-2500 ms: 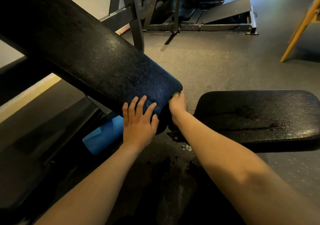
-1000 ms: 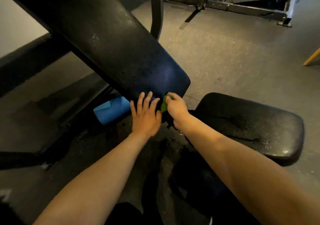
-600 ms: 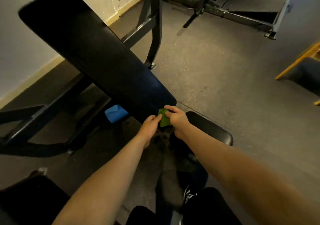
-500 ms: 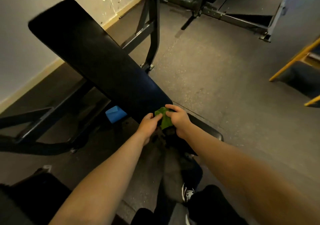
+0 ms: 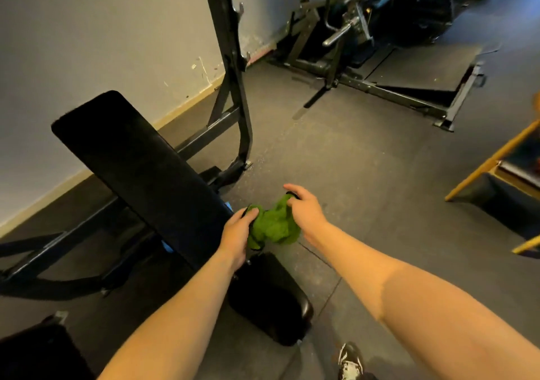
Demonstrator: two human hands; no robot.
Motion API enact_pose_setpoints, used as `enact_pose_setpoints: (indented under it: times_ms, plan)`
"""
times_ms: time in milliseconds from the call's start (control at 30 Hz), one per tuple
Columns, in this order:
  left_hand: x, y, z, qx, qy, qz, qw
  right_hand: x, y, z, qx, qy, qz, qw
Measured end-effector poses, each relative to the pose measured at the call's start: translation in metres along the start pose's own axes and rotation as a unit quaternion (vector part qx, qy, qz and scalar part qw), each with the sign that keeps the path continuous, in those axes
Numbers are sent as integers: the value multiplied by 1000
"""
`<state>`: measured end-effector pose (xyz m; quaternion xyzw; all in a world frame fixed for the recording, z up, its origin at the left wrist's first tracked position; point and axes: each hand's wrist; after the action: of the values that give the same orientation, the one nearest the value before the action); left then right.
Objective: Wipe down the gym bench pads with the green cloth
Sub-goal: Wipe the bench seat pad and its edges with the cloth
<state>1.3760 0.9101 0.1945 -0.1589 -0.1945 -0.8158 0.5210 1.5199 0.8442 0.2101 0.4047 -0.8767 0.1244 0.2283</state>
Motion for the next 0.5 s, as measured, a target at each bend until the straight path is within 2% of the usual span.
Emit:
enact_pose_setpoints:
  times_ms: [67, 167, 267, 400, 500]
  plan:
    - [4, 31, 9, -31, 6, -34, 999, -11, -29, -19, 34, -14, -16, 999]
    - [4, 72, 22, -159, 29, -83, 983, -28, -62, -48, 81, -16, -64, 994]
    - [-8, 97, 31, -194, 43, -21, 980, -44, -70, -73, 149, -10, -129, 980]
    - [-32, 98, 42, -88, -15, 46, 995, -71, -61, -92, 209, -14, -179, 961]
    - [-54, 87, 54, -15, 5, 95, 995, -107, -44, -105, 268, -30, -208, 940]
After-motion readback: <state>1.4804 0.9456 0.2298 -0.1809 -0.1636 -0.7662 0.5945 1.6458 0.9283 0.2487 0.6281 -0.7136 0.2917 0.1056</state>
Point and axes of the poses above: each hand's wrist, its own x-axis away from the middle knuckle, its own y-axis out of the palm, z = x × y, and after that the axes turned 7 degrees about y, right-handed
